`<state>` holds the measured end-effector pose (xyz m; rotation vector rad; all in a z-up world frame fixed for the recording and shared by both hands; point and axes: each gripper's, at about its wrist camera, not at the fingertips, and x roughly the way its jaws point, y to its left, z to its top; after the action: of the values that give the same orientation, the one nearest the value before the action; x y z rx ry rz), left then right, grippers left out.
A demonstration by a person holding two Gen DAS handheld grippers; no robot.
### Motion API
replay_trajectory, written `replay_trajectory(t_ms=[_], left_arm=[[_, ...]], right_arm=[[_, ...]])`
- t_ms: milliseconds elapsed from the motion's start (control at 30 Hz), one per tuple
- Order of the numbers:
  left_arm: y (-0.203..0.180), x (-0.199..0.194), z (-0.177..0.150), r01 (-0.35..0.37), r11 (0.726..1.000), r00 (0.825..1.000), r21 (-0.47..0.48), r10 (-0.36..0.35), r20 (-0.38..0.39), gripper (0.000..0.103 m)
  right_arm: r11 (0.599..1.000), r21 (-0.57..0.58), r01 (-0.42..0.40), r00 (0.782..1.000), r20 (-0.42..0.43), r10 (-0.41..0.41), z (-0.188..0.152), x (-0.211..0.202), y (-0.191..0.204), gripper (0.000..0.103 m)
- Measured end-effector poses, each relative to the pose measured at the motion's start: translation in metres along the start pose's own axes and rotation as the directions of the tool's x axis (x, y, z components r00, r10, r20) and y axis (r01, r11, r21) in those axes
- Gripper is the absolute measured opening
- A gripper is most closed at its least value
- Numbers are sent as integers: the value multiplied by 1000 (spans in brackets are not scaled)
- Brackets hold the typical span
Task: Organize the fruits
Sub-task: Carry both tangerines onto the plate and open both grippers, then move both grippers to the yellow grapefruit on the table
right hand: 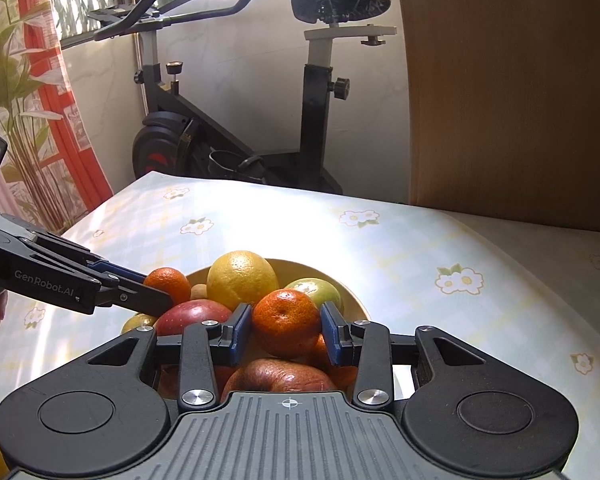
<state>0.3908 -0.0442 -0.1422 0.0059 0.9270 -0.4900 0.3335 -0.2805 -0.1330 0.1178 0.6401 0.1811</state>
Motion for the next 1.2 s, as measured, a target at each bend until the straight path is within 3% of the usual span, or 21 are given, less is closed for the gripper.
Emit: replay_trajectory(t_ms=[233, 567, 933, 1200], left_arm=[[4, 5, 8, 4, 1000, 1000, -30, -5, -21, 32], [5, -37, 11, -3, 999, 998, -34, 5, 63, 32], [7, -76, -16, -18, 999, 993, -51, 24, 113, 32], [14, -96, -45, -32, 996, 991, -86, 43, 129, 32]], right_arm=[[1000, 18, 18, 1000, -9, -18, 0, 0, 2, 36], [996, 78, 41, 998, 34, -44, -12, -26, 3, 36], [988, 149, 44, 991, 119, -62, -34, -73, 7, 36], [989, 140, 39, 989, 134, -58, -53, -94, 23, 36]])
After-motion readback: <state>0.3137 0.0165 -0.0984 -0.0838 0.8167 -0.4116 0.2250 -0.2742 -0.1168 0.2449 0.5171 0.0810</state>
